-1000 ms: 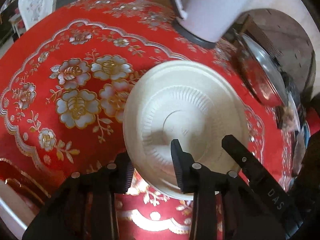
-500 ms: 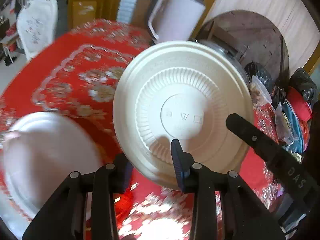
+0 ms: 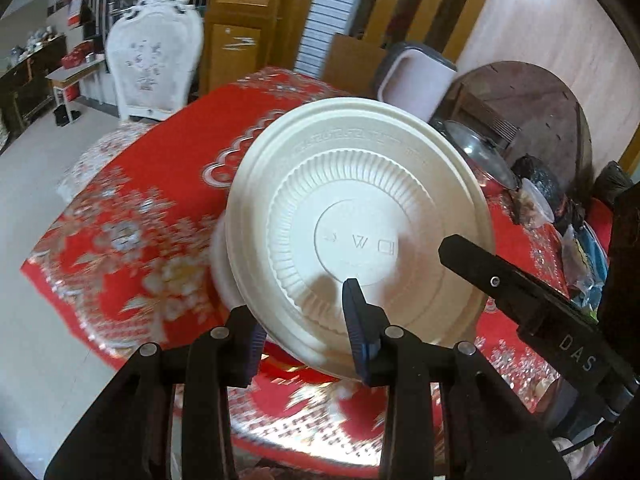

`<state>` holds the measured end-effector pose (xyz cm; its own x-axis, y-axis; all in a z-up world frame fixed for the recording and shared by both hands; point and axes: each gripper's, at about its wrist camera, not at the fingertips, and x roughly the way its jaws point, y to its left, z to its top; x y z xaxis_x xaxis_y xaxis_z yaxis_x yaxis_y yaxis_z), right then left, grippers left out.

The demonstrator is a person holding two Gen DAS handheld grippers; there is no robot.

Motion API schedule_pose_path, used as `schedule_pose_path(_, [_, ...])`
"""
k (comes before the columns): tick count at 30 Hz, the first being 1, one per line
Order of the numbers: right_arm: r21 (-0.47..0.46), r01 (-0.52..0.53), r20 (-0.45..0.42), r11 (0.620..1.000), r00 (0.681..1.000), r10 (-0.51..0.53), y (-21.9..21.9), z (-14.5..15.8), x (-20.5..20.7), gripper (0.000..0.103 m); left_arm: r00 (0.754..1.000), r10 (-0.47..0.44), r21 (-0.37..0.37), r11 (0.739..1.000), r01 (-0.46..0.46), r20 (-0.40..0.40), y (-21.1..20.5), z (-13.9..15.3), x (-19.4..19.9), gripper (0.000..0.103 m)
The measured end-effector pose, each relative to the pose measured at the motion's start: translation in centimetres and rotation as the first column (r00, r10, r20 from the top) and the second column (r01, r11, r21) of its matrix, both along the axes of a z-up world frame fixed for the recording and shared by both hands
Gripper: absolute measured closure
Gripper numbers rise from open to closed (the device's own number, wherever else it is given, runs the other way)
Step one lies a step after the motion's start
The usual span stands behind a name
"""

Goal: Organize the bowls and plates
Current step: 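Carry the cream bowl over the stack and lower it onto the grey bowl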

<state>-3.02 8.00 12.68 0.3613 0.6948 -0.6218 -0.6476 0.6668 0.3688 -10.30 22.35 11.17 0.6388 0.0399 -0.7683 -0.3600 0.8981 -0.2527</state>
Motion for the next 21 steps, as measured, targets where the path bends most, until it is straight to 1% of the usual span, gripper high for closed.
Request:
schedule_pose_path(2, [-0.005, -0.022, -0.007, 1.0, 1.0, 0.022, 1.1, -0.3, -1.0, 0.082, 1.0, 0.011, 0.005, 1.0, -0.011, -0.004, 0.4, -0.1, -1.2, 0.07])
schedule_pose_path(4, [-0.01, -0.036, -0.013, 0.999, 0.999, 0.036, 1.8, -0.6, -1.6, 0.082, 1.0, 0.023, 0.026, 0.999, -0.023, -0.01, 0.7, -0.2, -2.1, 0.07])
schedule_pose_path(7, [-0.017, -0.052, -0.034, 0.999, 0.998, 0.051, 2.9, -1.5, -2.0, 0.08, 0.999, 0.037, 0.038, 0.999, -0.036, -0.019, 1.3, -0.6, -2.6, 0.07])
schedule_pose_path(12, [-0.041, -0.034, -0.048, 0.999, 0.998, 0.032, 3.6, -2.6, -1.1, 0.08, 0.999, 0.025, 0.041, 0.999, -0.023, -0.045, 1.7, -1.8, -1.2, 0.07])
schedule_pose_path(16, [-0.061, -0.01, -0.061, 0.998, 0.998, 0.006, 3.5, -3.0, 0.1, 0.08, 0.998, 0.01, 0.014, 1.0, -0.01, -0.062, 2.0, -2.9, 0.2, 0.07])
schedule_pose_path(19, [-0.091, 0.001, -0.063, 0.996, 0.998, -0.007, 3.7, -3.4, 0.9, 0.08, 0.998, 0.0, 0.011, 1.0, 0.001, -0.069, 1.9, -3.3, 1.0, 0.07])
schedule_pose_path(21, [-0.103, -0.001, -0.079, 0.995, 0.997, -0.007, 3.9, -3.9, 1.5, 0.08, 0.997, -0.012, 0.007, 1.0, 0.013, -0.074, 1.7, -3.5, 1.6, 0.07])
